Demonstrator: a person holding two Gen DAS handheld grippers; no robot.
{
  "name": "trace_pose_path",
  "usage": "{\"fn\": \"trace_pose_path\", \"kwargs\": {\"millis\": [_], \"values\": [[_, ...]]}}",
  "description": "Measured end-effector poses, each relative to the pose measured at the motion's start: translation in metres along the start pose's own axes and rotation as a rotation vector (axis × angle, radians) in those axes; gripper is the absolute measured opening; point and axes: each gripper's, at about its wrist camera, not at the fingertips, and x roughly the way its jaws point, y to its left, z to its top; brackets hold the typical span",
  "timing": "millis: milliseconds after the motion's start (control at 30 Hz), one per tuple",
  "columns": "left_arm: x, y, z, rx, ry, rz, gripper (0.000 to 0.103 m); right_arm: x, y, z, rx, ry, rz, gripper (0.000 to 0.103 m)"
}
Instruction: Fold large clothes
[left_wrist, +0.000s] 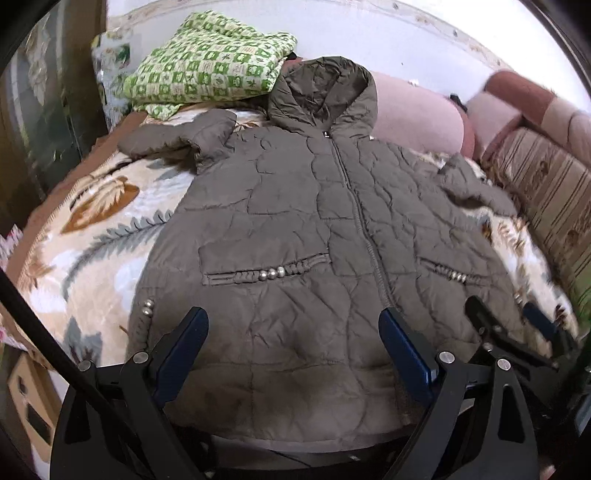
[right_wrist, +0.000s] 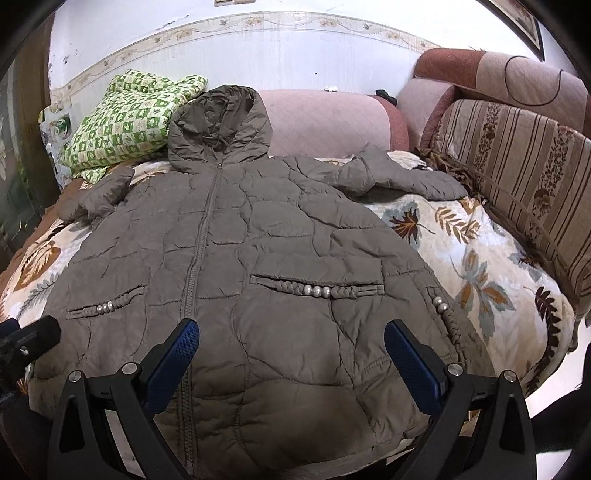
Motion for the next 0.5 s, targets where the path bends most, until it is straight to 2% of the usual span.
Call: {"fn": "trace_pose_path", "kwargs": {"millis": [67, 200, 500], "values": [[-0.003, -0.007, -0.002, 0.037, -0.032, 0.043, 0.093, 0.0, 0.0, 0.0, -0.006, -0.003, -0.001, 0.102], [-0.006, -0.013, -0.001, 0.077, -0.055, 0.07, 0.093, 0.004, 0.0, -0.001, -0.011, 0.007, 0.0, 0.102], [-0.003, -0.016, -0.001, 0.097, -0.031, 0.063, 0.093, 0.009, -0.004, -0.003, -0.011, 0.026, -0.035, 0.102]]}}
